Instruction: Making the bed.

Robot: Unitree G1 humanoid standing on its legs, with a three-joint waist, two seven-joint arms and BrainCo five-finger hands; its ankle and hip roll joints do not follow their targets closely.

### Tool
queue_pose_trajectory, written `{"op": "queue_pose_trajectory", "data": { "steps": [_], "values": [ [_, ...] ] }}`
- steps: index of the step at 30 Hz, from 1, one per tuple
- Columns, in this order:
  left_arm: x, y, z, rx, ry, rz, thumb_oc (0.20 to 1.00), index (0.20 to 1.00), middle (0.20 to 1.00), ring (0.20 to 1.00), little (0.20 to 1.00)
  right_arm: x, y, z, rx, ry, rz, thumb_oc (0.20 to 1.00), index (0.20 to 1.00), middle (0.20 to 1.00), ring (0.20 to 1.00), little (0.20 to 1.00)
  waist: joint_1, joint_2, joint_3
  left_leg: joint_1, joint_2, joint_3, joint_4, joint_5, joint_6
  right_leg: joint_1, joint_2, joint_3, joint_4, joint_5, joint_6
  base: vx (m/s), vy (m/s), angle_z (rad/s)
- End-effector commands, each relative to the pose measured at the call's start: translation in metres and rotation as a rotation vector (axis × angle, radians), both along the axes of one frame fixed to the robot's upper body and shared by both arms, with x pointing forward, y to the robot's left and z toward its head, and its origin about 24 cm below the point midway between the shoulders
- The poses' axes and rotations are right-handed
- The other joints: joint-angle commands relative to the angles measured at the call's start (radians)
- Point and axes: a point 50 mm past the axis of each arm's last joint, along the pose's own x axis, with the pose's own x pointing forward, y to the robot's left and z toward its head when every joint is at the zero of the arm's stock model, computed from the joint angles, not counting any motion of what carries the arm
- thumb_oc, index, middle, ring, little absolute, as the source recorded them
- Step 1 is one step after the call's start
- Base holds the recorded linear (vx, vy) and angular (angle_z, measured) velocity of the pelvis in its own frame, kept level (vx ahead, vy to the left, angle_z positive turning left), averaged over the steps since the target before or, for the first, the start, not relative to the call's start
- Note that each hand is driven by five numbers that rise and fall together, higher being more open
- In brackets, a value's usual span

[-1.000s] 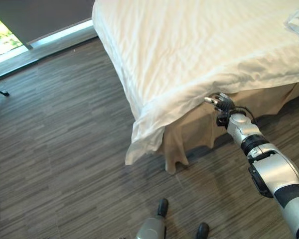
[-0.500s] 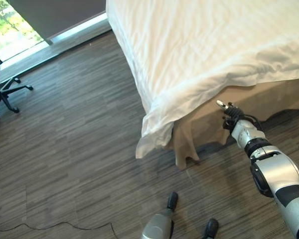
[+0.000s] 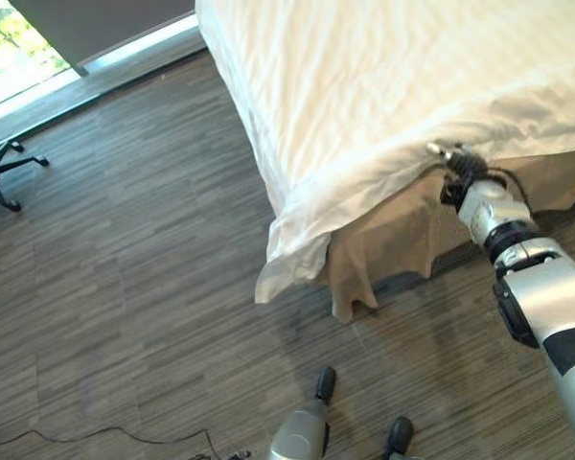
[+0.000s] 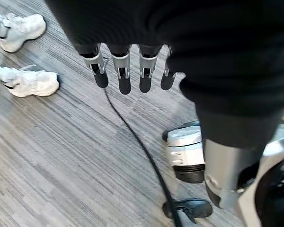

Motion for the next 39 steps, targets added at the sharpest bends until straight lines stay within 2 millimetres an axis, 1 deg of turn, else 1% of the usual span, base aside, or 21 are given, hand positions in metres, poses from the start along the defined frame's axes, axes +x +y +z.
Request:
{"op": "queue_pose_trajectory", "data": {
  "steps": [1,2,4,6,7,9,10,11,14,19,22,23,27,28,30,31,39],
  "values": [
    [0.009,0.023,0.005,0.049,0.009,0.046,1.0,1.0,1.0,1.0,1.0,0.005,0.018,0.05,-0.104,-0.145,0.04,1.0,1.0,1.0,1.0,1.0,0.03,-0.059,0.022,0.052,-0.03,-0.045,-0.038,-0.005,-0.016,-0.029,-0.051,0.009,0.011,0.029,0.069,0.0,0.0,0.0],
    [0.009,0.023,0.005,0.049,0.008,0.046,1.0,1.0,1.0,1.0,1.0,0.005,0.02,0.052,-0.109,-0.151,0.047,1.0,1.0,1.0,1.0,1.0,0.031,-0.06,0.021,0.051,-0.029,-0.044,-0.038,-0.004,-0.017,-0.029,-0.05,0.008,0.011,0.029,0.069,0.0,0.0,0.0],
    [0.012,0.025,0.006,0.058,0.002,0.05,1.0,1.0,1.0,1.0,1.0,0.006,0.033,0.054,-0.094,-0.169,0.074,1.0,1.0,1.0,1.0,1.0,0.029,-0.063,0.024,0.046,-0.029,-0.043,-0.038,-0.002,-0.019,-0.035,-0.049,0.008,0.011,0.029,0.068,0.0,0.0,0.0],
    [0.013,0.025,0.006,0.061,0.002,0.053,1.0,1.0,1.0,1.0,1.0,0.006,0.036,0.053,-0.087,-0.165,0.08,1.0,1.0,1.0,1.0,1.0,0.028,-0.065,0.026,0.043,-0.028,-0.039,-0.038,-0.002,-0.019,-0.037,-0.049,0.006,0.011,0.03,0.067,0.0,0.0,0.0],
    [0.014,0.025,0.006,0.062,-0.001,0.056,1.0,1.0,1.0,1.0,1.0,0.006,0.036,0.051,-0.093,-0.153,0.076,1.0,1.0,1.0,1.0,1.0,0.028,-0.064,0.027,0.042,-0.029,-0.039,-0.038,-0.002,-0.02,-0.038,-0.049,0.005,0.011,0.03,0.066,0.0,0.0,0.0],
    [0.015,0.026,0.006,0.065,-0.004,0.06,1.0,1.0,1.0,1.0,1.0,0.006,0.03,0.046,-0.035,-0.139,0.048,1.0,1.0,1.0,1.0,1.0,0.028,-0.061,0.033,0.04,-0.029,-0.04,-0.038,-0.002,-0.021,-0.039,-0.05,0.0,0.011,0.029,0.067,0.0,0.0,-0.02],
    [0.017,0.026,0.007,0.068,-0.007,0.062,1.0,1.0,1.0,1.0,1.0,0.005,0.024,0.038,0.176,-0.149,-0.002,1.0,1.0,1.0,1.0,1.0,0.029,-0.059,0.035,0.04,-0.03,-0.04,-0.038,-0.003,-0.019,-0.039,-0.05,0.002,0.011,0.029,0.067,0.02,-0.001,-0.04],
    [0.017,0.026,0.007,0.068,-0.009,0.07,1.0,1.0,1.0,1.0,1.0,0.005,0.021,0.035,0.368,-0.175,-0.034,1.0,1.0,1.0,1.0,1.0,0.029,-0.055,0.038,0.045,-0.029,-0.037,-0.038,-0.01,-0.02,-0.036,-0.048,0.003,0.011,0.025,0.068,-0.01,0.017,-0.04],
    [0.019,0.022,0.006,0.062,-0.012,0.068,1.0,1.0,1.0,1.0,1.0,0.005,0.03,0.031,0.464,-0.175,-0.032,1.0,1.0,1.0,1.0,1.0,0.029,-0.05,0.043,0.039,-0.031,-0.029,-0.038,-0.005,-0.019,-0.045,-0.05,0.007,0.011,0.031,0.067,-0.02,0.021,-0.09],
    [0.026,0.017,0.006,0.046,-0.035,0.079,1.0,1.0,1.0,1.0,1.0,0.004,0.021,0.021,0.56,-0.159,-0.088,1.0,1.0,1.0,1.0,1.0,0.031,-0.041,0.045,0.041,-0.033,-0.03,-0.038,-0.006,-0.019,-0.039,-0.054,-0.003,0.011,0.028,0.068,0.0,0.004,-0.04],
    [0.025,0.016,0.006,0.042,-0.034,0.075,1.0,1.0,1.0,1.0,1.0,0.003,0.016,0.017,0.595,-0.161,-0.108,1.0,1.0,1.0,1.0,1.0,0.036,-0.035,0.045,0.041,-0.034,-0.033,-0.038,-0.007,-0.02,-0.037,-0.056,-0.009,0.011,0.027,0.069,0.0,0.006,0.02],
    [0.026,0.015,0.006,0.041,-0.037,0.07,1.0,1.0,1.0,1.0,1.0,0.002,0.013,0.013,0.608,-0.155,-0.119,1.0,1.0,1.0,1.0,1.0,0.038,-0.032,0.048,0.041,-0.036,-0.036,-0.038,-0.007,-0.02,-0.037,-0.057,-0.011,0.011,0.026,0.07,0.0,0.0,0.0],
    [0.026,0.014,0.006,0.039,-0.037,0.069,1.0,1.0,1.0,1.0,1.0,0.002,0.014,0.01,0.605,-0.144,-0.114,1.0,1.0,1.0,1.0,1.0,0.044,-0.028,0.051,0.038,-0.038,-0.04,-0.038,-0.005,-0.021,-0.037,-0.059,-0.017,0.011,0.026,0.07,-0.01,0.006,0.03],
    [0.027,0.013,0.006,0.04,-0.038,0.066,1.0,1.0,1.0,1.0,1.0,0.002,0.014,0.006,0.606,-0.136,-0.119,1.0,1.0,1.0,1.0,1.0,0.043,-0.024,0.056,0.035,-0.04,-0.04,-0.038,-0.004,-0.021,-0.04,-0.058,-0.02,0.011,0.027,0.071,-0.01,0.015,0.03],
    [0.028,0.013,0.006,0.04,-0.039,0.065,1.0,1.0,1.0,1.0,1.0,0.001,0.01,0.001,0.599,-0.123,-0.136,1.0,1.0,1.0,1.0,1.0,0.043,-0.022,0.057,0.032,-0.042,-0.041,-0.038,-0.003,-0.021,-0.041,-0.059,-0.022,0.011,0.027,0.071,-0.01,0.013,0.04],
    [0.027,0.012,0.006,0.037,-0.038,0.066,1.0,1.0,1.0,1.0,1.0,0.0,0.005,-0.004,0.596,-0.111,-0.155,1.0,1.0,1.0,1.0,1.0,0.045,-0.018,0.059,0.03,-0.043,-0.043,-0.038,-0.002,-0.021,-0.04,-0.06,-0.024,0.011,0.026,0.071,0.0,0.008,0.03],
    [0.024,0.01,0.005,0.03,-0.031,0.054,1.0,1.0,1.0,1.0,1.0,-0.004,-0.009,-0.017,0.588,-0.082,-0.197,1.0,1.0,1.0,1.0,1.0,0.046,-0.01,0.063,0.027,-0.047,-0.046,-0.038,-0.003,-0.019,-0.04,-0.064,-0.029,0.011,0.024,0.073,0.0,0.001,0.0]
  ]
}}
